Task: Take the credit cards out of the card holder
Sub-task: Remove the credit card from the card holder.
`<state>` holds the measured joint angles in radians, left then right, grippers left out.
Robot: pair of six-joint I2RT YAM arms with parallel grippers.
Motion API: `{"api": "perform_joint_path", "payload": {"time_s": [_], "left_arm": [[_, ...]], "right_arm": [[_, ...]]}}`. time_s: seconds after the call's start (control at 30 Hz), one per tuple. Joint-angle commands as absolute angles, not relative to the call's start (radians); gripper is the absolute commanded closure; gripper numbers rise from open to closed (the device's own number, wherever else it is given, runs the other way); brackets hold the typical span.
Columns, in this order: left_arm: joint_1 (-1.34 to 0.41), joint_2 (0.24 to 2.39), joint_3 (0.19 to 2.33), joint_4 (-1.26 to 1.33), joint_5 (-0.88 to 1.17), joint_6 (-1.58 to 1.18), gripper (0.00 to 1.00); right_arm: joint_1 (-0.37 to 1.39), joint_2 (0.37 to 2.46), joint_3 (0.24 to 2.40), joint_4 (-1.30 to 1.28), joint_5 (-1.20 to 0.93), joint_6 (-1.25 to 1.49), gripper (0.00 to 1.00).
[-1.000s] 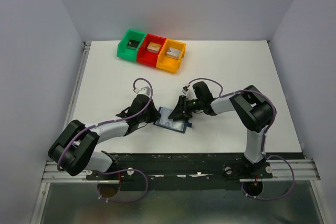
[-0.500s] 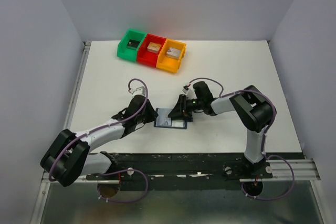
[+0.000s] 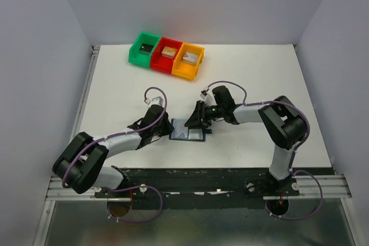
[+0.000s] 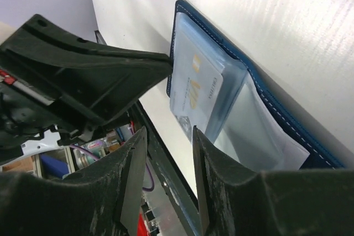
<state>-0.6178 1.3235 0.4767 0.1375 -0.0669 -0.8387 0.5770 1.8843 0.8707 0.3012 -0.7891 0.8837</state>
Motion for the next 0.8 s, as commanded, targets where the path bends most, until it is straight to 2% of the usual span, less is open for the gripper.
{"api": "perform_joint_path", "payload": {"time_s": [0.0,0.13,0.77], "left_arm": [[-0.624,1.368,0.503,0.199,-0.009,-0.835,0.97],[-0.623,1.37,0.497,0.202,-0.009,-0.835,1.0],[-0.624,1.37,0.489,0.163,-0.026,-0.844,1.0]], "right_arm": [[0.594,1.858,0.9,0.273,-0.775,0.862,0.53],[0.609,1.876,0.926,0.255,-0.781,0.854,0.53],[0.597,1.878,0.867,0.222,-0.704,0.819,0.53]]}}
